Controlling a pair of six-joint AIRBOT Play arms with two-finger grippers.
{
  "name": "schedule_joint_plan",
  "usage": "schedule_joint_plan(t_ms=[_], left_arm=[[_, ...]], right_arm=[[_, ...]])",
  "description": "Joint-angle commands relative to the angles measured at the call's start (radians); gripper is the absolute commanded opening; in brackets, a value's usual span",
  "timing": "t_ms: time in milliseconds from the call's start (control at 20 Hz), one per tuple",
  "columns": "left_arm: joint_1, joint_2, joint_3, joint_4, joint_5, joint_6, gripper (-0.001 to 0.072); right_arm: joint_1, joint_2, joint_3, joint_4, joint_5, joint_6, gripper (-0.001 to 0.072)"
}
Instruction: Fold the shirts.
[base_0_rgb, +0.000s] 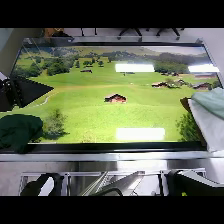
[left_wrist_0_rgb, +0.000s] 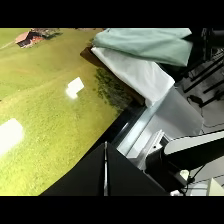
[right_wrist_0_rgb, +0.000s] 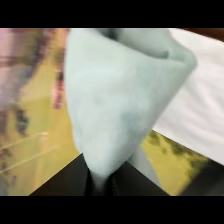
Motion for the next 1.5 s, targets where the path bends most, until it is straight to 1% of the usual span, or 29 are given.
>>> schedule_joint_plan(t_ms=[0,50,100,150,200,300,350,400,450,550,600,650,750,800,900,950,1050,1150,1250,1350,1450], left_arm=[[0.0,0.0,0.0,0.001,0.0,0.028,0.0014],[0.0,0.0,0.0,0.001,0.0,0.038,0.0015],[0.0,0.0,0.0,0.001,0.0,0.043,0.0014],[0.0,0.0,0.0,0.001,0.0,0.045,0.0015],[0.0,0.0,0.0,0.001,0.002,0.055,0.0015],[0.0,0.0,0.0,0.002,0.011,0.062,0.0015],[0.0,0.0,0.0,0.002,0.011,0.064,0.0014],[0.0,0.0,0.0,0.001,0.016,0.065,0.0014],[0.0,0.0,0.0,0.001,0.031,0.065,0.0015],[0.0,0.0,0.0,0.002,0.063,0.065,0.0015],[0.0,0.0,0.0,0.004,0.059,0.065,0.0015],[0.0,0.001,0.0,0.005,0.049,0.069,0.0015],[-0.024,0.008,-0.011,0.006,0.048,0.08,0.0013],[-0.05,0.027,-0.042,0.022,0.075,0.08,0.0013],[-0.139,0.113,-0.174,0.11,0.15,0.068,0.0013],[-0.19,0.169,-0.26,0.154,0.189,0.052,0.0013],[-0.305,0.291,-0.461,0.225,0.258,-0.002,0.0013],[-0.417,0.393,-0.645,0.297,0.309,-0.087,0.0013],[-0.52,0.469,-0.783,0.329,0.371,-0.154,0.0014],[-0.61,0.528,-0.868,0.331,0.428,-0.204,0.0014],[-0.668,0.565,-0.902,0.346,0.465,-0.242,0.0014]], right_arm=[[-0.013,0.01,-0.043,-0.299,0.09,0.062,0.002],[-0.001,0.01,-0.075,-0.332,0.089,0.063,0.0021],[0.009,0.01,-0.108,-0.352,0.082,0.064,0.0053],[0.012,0.009,-0.142,-0.357,0.064,0.064,0.0292],[0.014,0.005,-0.163,-0.361,0.051,0.058,0.0509],[0.014,-0.008,-0.146,-0.373,0.044,0.057,0.0524],[0.015,-0.013,-0.113,-0.352,0.028,0.057,0.0521],[0.02,-0.013,-0.075,-0.291,0.001,0.055,0.0508],[0.035,-0.013,-0.03,-0.177,-0.05,0.019,0.0378],[0.112,-0.012,0.027,0.091,-0.185,-0.056,0.0194],[0.177,-0.004,0.032,0.19,-0.237,-0.106,0.0024],[0.257,0.005,0.031,0.209,-0.275,-0.122,0.002],[0.475,0.035,0.007,0.145,-0.341,-0.127,0.0019],[0.597,0.053,-0.019,0.11,-0.361,-0.128,0.0018],[0.822,0.103,-0.093,0.02,-0.363,-0.127,0.0018],[0.943,0.143,-0.155,-0.037,-0.357,-0.124,0.0018],[1.169,0.251,-0.327,-0.111,-0.353,-0.079,0.0019],[1.367,0.37,-0.526,-0.118,-0.407,-0.042,0.0019],[1.493,0.45,-0.661,-0.146,-0.494,0.021,0.0018],[1.555,0.48,-0.723,-0.146,-0.533,0.022,0.0019],[1.575,0.481,-0.734,-0.13,-0.519,0.023,0.0019]])
